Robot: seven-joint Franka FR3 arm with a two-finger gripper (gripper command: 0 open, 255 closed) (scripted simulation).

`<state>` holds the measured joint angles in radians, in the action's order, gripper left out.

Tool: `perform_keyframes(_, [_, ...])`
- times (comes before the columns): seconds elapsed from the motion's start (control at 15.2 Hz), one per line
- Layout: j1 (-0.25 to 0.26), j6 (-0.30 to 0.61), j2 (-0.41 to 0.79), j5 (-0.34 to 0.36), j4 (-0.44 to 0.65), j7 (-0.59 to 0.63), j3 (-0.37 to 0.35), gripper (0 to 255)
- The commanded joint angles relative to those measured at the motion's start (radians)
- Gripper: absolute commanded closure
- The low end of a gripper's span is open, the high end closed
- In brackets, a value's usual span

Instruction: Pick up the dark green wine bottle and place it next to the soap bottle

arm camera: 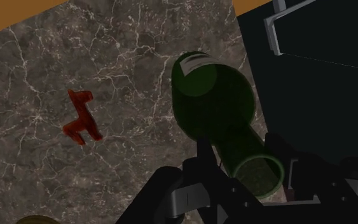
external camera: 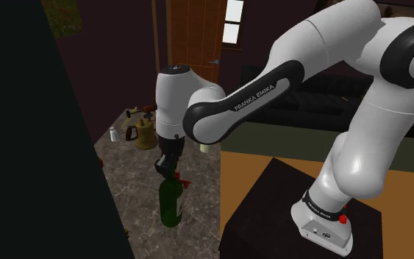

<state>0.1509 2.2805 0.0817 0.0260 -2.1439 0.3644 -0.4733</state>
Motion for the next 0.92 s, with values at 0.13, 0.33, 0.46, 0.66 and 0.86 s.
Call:
perform_keyframes(0.13, [-0.003,-0.054,-0.028,-0.017,0.029,-0.012,-0.001,255])
perform_keyframes(0.33, [-0.004,-0.093,-0.048,-0.028,0.050,-0.019,-0.001,255])
perform_keyframes(0.46, [-0.005,-0.119,-0.059,-0.035,0.066,-0.023,-0.001,255])
perform_keyframes(0.66, [-0.006,-0.158,-0.075,-0.043,0.091,-0.029,0.000,255])
perform_keyframes(0.86, [-0.008,-0.197,-0.089,-0.050,0.117,-0.033,0.001,255])
